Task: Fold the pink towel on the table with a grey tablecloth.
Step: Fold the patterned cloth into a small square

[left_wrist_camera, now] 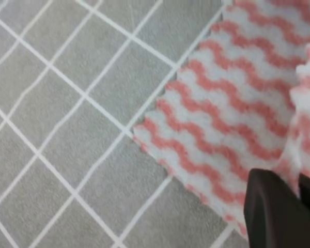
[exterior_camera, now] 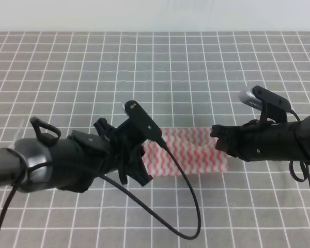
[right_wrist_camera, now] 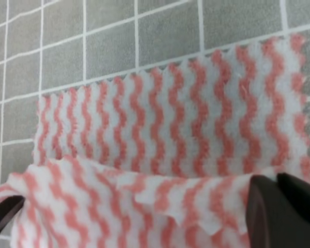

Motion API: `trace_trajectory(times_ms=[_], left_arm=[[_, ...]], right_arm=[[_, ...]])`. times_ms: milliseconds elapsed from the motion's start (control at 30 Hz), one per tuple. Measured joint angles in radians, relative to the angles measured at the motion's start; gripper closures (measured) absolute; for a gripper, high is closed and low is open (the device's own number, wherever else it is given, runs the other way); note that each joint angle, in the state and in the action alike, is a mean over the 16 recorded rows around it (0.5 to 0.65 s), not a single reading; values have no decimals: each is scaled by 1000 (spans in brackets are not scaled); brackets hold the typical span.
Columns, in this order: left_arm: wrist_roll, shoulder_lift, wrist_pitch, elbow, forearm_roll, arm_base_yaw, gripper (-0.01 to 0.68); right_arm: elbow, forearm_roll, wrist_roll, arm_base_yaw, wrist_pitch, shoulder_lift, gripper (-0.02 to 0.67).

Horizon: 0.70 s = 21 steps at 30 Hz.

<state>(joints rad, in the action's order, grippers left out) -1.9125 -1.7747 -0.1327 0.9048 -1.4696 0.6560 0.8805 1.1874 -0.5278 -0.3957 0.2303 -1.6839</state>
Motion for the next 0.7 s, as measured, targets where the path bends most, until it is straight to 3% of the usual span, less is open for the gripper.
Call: trace_trajectory(times_ms=[700], left_arm=[[0, -27, 16, 28, -20, -57, 674]], right_arm=[[76, -4, -3, 15, 20, -86, 664]])
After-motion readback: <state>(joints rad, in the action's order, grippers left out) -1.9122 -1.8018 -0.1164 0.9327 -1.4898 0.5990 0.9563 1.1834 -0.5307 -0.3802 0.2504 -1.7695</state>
